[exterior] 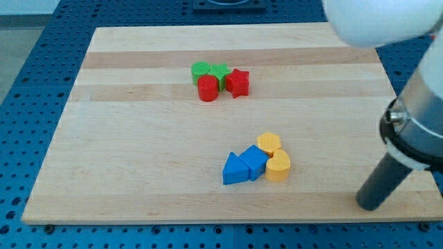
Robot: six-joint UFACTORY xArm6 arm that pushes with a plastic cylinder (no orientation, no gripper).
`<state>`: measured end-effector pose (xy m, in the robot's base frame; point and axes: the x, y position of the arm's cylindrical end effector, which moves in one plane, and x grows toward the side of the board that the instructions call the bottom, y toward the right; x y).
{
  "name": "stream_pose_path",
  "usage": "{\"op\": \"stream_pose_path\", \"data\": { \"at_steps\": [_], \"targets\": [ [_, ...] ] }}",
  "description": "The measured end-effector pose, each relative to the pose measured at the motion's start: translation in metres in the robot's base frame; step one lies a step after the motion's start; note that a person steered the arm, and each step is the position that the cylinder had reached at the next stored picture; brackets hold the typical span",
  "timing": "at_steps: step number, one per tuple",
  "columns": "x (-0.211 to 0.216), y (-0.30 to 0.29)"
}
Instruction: Move the arm above the red star
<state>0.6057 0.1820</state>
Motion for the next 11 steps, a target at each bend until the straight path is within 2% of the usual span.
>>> {"op": "stream_pose_path", "data": {
  "at_steps": [2,3,6,8,9,11],
  "targets": [
    [0.0,-0.027],
    [-0.026,-0.013],
    [-0.159,0.004],
    [-0.26,-0.011],
    [-0.277,-0.042],
    [-0.274,-0.125]
  ]
}}
